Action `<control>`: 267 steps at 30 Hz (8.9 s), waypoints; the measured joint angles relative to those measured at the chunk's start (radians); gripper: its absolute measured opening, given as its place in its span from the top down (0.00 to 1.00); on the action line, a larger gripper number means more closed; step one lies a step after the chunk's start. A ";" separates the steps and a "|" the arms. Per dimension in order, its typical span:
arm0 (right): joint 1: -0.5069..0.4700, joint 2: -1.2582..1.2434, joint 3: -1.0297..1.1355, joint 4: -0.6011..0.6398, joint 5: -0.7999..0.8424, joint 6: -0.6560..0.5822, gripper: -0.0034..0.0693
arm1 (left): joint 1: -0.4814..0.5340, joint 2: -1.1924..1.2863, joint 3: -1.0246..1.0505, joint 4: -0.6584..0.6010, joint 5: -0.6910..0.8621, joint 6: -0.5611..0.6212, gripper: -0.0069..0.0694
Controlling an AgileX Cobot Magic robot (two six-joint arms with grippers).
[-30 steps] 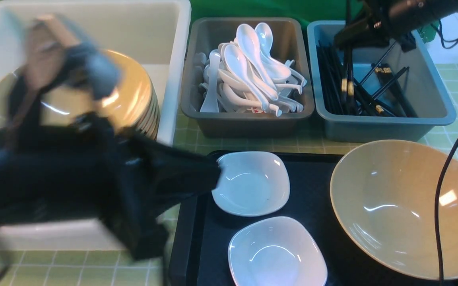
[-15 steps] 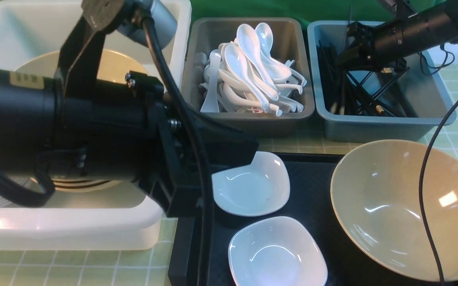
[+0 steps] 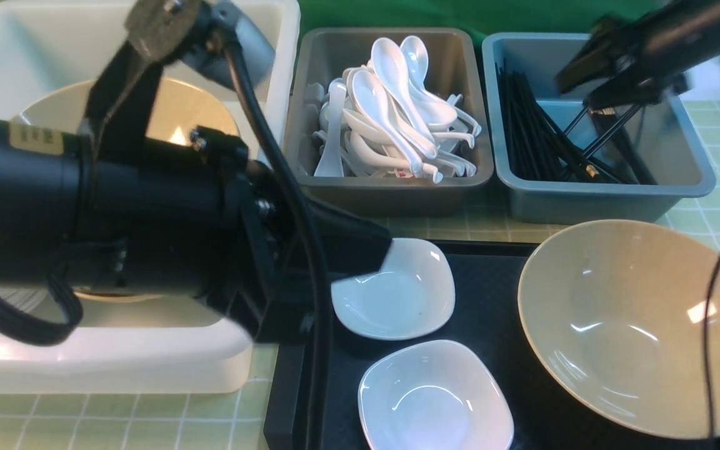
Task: On green table put chopsticks spoon bowls plates into blue grey white boxes.
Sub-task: 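Grasp the large bowl on the tray by its rim, then place the tan bowl onto the bowl stack in the left bin with the left gripper, then reach for and grasp the small white dish on the black tray, then place the white bowl down on the black tray with the right gripper, then grasp the small white bowl on the black tray by its rim with the left gripper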
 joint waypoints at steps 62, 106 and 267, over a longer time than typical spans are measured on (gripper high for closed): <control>0.329 -1.533 1.128 -0.338 -0.126 -0.120 0.91 | -0.101 1.264 -1.084 0.067 0.413 -0.222 0.89; 0.508 -1.179 1.038 0.135 -0.321 -0.607 0.87 | 1.158 0.468 -0.280 -0.006 0.342 -0.159 0.87; 0.305 -1.533 1.267 -0.355 -0.118 -0.103 0.14 | -0.116 1.378 -1.108 0.154 0.436 -0.189 0.23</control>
